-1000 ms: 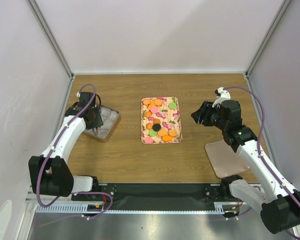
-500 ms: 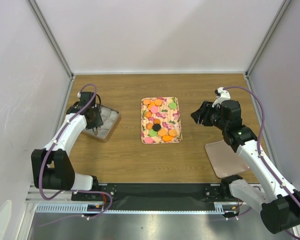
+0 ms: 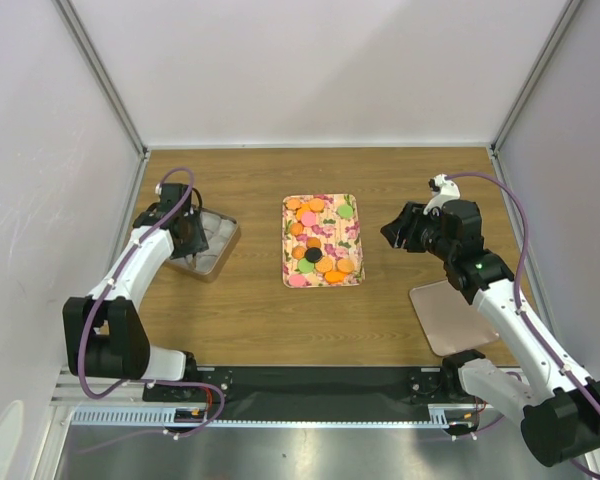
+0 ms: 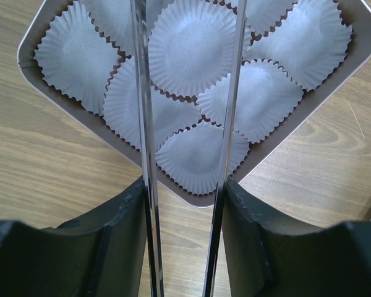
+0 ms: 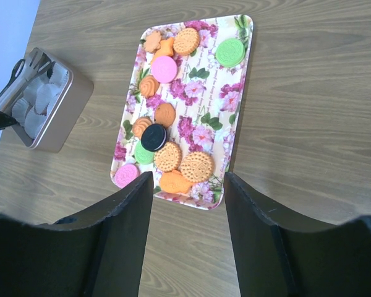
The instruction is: Pack the cookies
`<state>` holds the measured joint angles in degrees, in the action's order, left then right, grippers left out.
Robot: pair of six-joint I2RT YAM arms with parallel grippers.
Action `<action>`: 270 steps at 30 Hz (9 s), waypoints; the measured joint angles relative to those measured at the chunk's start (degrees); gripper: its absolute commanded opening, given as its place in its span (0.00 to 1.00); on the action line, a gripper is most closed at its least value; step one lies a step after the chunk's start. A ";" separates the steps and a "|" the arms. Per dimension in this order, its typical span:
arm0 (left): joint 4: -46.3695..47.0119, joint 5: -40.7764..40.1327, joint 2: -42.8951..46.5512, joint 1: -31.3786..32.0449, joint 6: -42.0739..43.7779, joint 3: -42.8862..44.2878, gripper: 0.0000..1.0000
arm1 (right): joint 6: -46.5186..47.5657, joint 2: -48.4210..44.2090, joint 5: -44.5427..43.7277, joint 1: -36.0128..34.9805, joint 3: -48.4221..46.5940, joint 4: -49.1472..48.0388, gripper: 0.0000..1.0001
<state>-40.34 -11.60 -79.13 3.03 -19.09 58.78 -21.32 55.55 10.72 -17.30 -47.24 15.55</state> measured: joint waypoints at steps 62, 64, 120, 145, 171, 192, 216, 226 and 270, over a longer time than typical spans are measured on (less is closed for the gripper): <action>-3.39 -5.18 -23.85 40.70 -4.83 22.45 0.47 | 0.00 1.29 -0.37 -0.11 0.00 -0.31 0.55; -3.37 -5.18 -23.85 41.03 -4.83 22.45 0.47 | 0.00 1.29 -0.37 -0.11 0.00 -0.31 0.55; -3.10 -5.75 -25.77 43.08 -4.83 22.67 0.42 | 0.00 1.29 -0.81 -0.11 0.00 -0.28 0.55; -6.38 -7.76 -11.13 40.44 -3.39 22.05 0.38 | 0.00 1.29 -0.81 -0.11 0.00 -0.26 0.54; -5.03 -1.46 6.34 9.70 -2.16 -0.13 0.40 | -0.02 2.03 -0.07 -0.15 0.00 -0.46 0.54; -2.21 0.02 1.97 6.91 0.11 -0.13 0.43 | -0.02 2.10 0.31 -0.26 0.00 -0.46 0.55; -2.80 1.29 8.15 8.98 0.00 0.24 0.47 | -0.02 2.51 0.31 -0.63 0.00 -0.46 0.54; -5.60 -1.90 11.15 30.01 -4.09 3.72 0.47 | -0.02 2.75 0.28 -0.63 0.00 -0.44 0.54; -2.12 -3.21 -4.00 51.54 -10.95 2.82 0.53 | 0.00 2.75 0.20 -0.96 0.00 -0.44 0.54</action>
<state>-42.46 -14.81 -83.13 54.57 -30.04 61.60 -21.32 58.30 10.92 -18.26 -47.24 15.11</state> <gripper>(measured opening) 0.529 0.546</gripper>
